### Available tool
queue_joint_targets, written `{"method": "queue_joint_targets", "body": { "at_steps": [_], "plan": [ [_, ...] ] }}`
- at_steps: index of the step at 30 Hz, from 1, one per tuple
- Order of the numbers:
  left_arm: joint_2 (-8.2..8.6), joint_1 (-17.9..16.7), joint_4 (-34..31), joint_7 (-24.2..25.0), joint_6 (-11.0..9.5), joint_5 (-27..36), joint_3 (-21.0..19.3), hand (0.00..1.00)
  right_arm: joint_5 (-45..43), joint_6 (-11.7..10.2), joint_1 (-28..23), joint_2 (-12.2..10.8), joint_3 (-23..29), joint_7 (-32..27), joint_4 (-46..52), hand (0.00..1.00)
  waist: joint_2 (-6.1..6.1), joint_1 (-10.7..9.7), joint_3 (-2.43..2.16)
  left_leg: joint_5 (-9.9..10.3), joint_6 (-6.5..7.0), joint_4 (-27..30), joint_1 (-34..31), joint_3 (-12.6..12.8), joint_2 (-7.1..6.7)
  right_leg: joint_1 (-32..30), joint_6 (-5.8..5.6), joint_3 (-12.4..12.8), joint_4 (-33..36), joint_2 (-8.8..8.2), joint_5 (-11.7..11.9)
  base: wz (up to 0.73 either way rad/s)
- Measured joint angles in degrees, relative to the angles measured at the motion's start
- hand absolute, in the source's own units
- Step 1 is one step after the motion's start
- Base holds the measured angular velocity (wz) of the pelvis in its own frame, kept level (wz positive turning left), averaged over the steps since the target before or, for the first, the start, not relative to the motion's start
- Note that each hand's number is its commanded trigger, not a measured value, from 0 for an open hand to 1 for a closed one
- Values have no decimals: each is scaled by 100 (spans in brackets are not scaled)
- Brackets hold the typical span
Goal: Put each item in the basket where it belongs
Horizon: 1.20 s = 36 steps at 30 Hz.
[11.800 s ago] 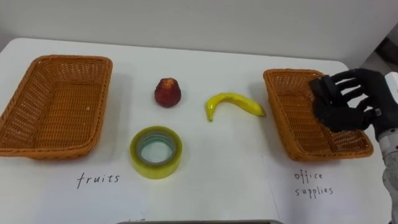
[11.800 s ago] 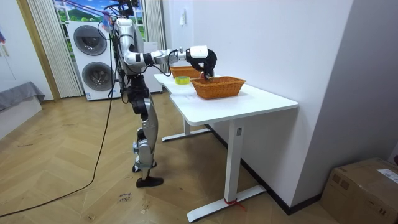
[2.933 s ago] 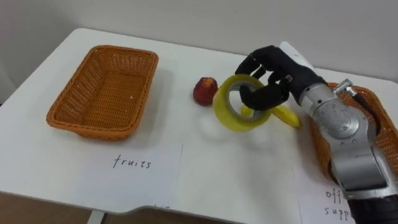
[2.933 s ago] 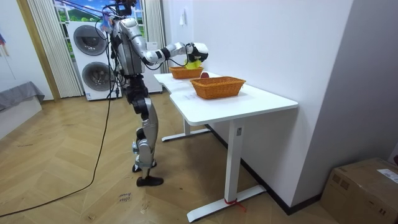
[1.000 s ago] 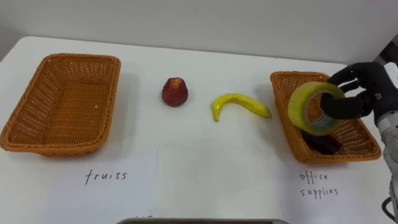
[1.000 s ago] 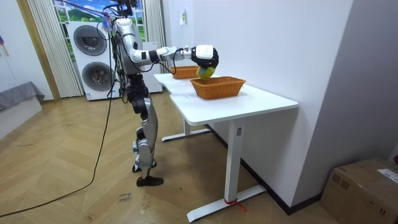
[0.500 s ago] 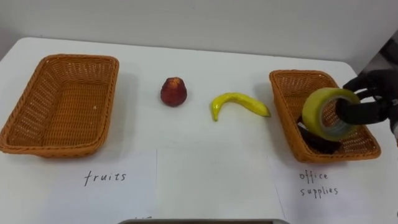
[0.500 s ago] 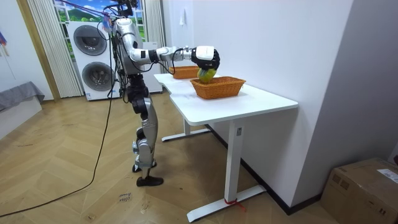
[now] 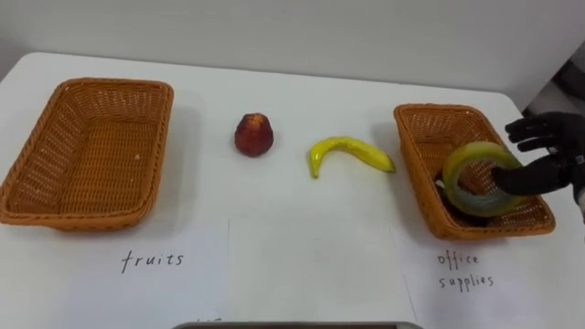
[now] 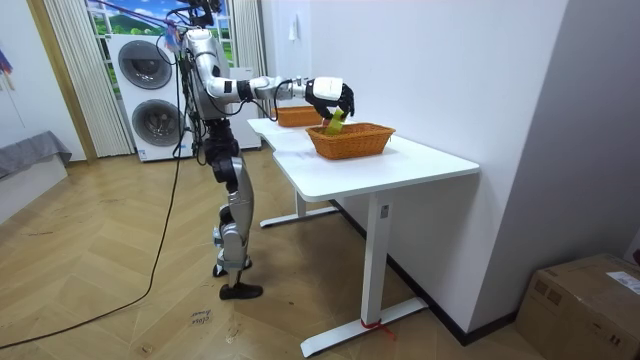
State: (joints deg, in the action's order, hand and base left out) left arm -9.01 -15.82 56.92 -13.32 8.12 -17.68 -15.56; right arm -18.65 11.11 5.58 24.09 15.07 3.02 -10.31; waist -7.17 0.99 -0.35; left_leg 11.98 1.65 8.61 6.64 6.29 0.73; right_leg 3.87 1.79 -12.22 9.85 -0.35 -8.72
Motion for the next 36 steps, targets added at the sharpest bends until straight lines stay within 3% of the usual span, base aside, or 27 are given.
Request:
{"method": "queue_joint_targets", "body": {
  "at_steps": [27,36],
  "plan": [
    [-2,-39,42,51,11,127,4,0,-40,-60,5,0,-1,-41,20,0,-1,-29,8,8,-14,-34,74,135,35,11,8,121,10,42,4,-2],
    [-90,32,-136,171,12,139,-1,0,-28,-44,14,0,-2,-41,648,0,-33,3,21,8,-15,-35,100,142,39,20,8,126,21,43,4,0]
  ]
}}
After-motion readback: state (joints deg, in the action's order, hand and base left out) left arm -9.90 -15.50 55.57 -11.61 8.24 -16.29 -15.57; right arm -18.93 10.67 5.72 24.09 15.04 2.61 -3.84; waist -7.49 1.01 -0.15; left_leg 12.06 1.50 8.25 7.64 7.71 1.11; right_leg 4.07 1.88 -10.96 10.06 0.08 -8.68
